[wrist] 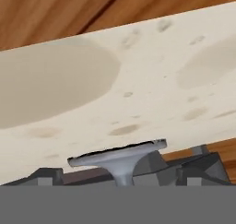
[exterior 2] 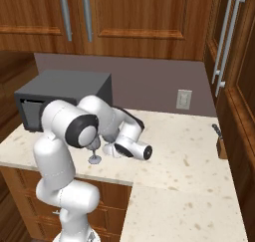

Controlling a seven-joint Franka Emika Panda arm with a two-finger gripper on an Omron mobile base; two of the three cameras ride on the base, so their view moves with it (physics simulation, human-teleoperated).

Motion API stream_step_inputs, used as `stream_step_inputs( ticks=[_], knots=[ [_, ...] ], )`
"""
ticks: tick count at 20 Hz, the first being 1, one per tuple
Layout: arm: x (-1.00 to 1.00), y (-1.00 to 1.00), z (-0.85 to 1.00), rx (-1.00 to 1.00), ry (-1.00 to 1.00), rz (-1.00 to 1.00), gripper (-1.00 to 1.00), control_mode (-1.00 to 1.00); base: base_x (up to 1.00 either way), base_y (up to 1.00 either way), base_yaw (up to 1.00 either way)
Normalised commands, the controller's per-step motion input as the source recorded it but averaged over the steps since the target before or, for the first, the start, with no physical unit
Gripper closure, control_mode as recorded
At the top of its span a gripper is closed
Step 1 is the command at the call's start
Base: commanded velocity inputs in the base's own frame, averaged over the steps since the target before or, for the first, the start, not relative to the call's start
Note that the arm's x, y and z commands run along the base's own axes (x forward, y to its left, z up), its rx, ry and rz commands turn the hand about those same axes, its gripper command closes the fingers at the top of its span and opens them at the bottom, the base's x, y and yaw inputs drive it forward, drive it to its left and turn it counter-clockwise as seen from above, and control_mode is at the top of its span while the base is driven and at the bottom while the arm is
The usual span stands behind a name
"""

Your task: Retrieve the wine glasses from the counter and place one next to each plate.

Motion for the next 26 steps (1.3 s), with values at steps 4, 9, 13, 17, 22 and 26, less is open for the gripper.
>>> stream_step_inputs(
  ticks=[4,9,13,17,22,26],
  knots=[
    [0.29,0.03,-0.04,0.0,-0.02,0.0,-1.0,-1.0,0.0,0.0,0.0],
    [0.25,0.09,-0.16,0.0,-0.02,0.0,1.0,-1.0,0.0,0.0,0.0],
    [0.19,0.04,-0.12,0.0,-0.03,0.0,1.0,-1.0,0.0,0.0,0.0],
    [0.04,-0.1,0.04,0.0,-0.19,0.01,1.0,-1.0,0.0,0.0,0.0],
    [0.01,-0.19,0.59,0.01,-0.17,0.01,1.0,-1.0,0.0,0.0,0.0],
    [-0.13,-0.35,1.0,0.0,-0.02,0.0,1.0,-1.0,0.0,0.0,0.0]
  ],
)
